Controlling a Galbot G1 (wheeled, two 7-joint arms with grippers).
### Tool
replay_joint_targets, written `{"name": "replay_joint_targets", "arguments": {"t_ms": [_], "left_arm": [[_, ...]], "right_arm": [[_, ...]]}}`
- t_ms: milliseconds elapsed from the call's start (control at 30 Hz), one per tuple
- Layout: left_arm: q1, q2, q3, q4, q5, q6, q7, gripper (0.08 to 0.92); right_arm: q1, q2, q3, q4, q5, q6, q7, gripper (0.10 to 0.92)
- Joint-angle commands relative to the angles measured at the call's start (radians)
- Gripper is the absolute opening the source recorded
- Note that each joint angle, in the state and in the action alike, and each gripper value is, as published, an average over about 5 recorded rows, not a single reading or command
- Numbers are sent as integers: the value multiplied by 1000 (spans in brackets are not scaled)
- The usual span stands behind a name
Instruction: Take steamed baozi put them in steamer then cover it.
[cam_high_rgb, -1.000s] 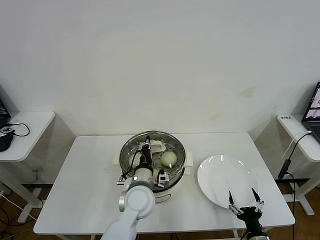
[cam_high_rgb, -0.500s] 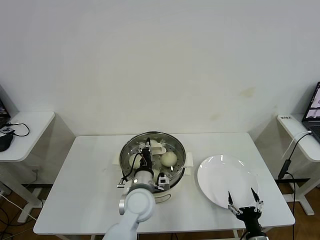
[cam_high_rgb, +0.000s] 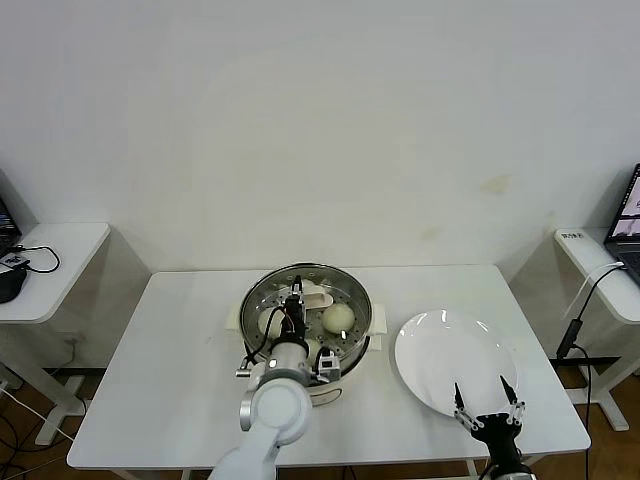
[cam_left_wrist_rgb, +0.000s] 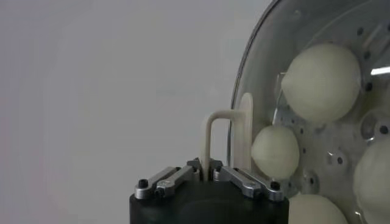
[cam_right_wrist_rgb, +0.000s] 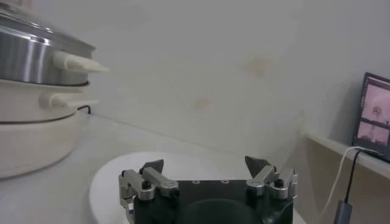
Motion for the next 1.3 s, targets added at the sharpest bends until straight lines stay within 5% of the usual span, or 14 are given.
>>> {"name": "replay_joint_targets", "arguments": {"t_ms": [33, 367, 733, 867, 1000, 1300], "left_arm": [[11, -2, 3, -9, 5, -8, -19, 161], [59, 36, 15, -110, -27, -7, -16, 422], [230, 188, 24, -420, -238, -17, -57, 743], [380, 235, -33, -525, -428, -43, -152, 810], [528, 252, -164, -593, -809, -151, -342, 822], [710, 241, -588, -535, -1760, -396, -546, 823]], "right_arm": [[-1, -1, 0, 1, 0, 1, 0, 823], [-2, -1, -2, 5, -1, -2, 0, 823], [-7, -2, -2, 5, 3, -4, 0, 823], [-13, -14, 0, 4, 19, -8, -4, 823], [-16, -23, -5, 1, 34, -17, -10, 823], [-44, -41, -36, 11, 36, -25, -22, 823]]}}
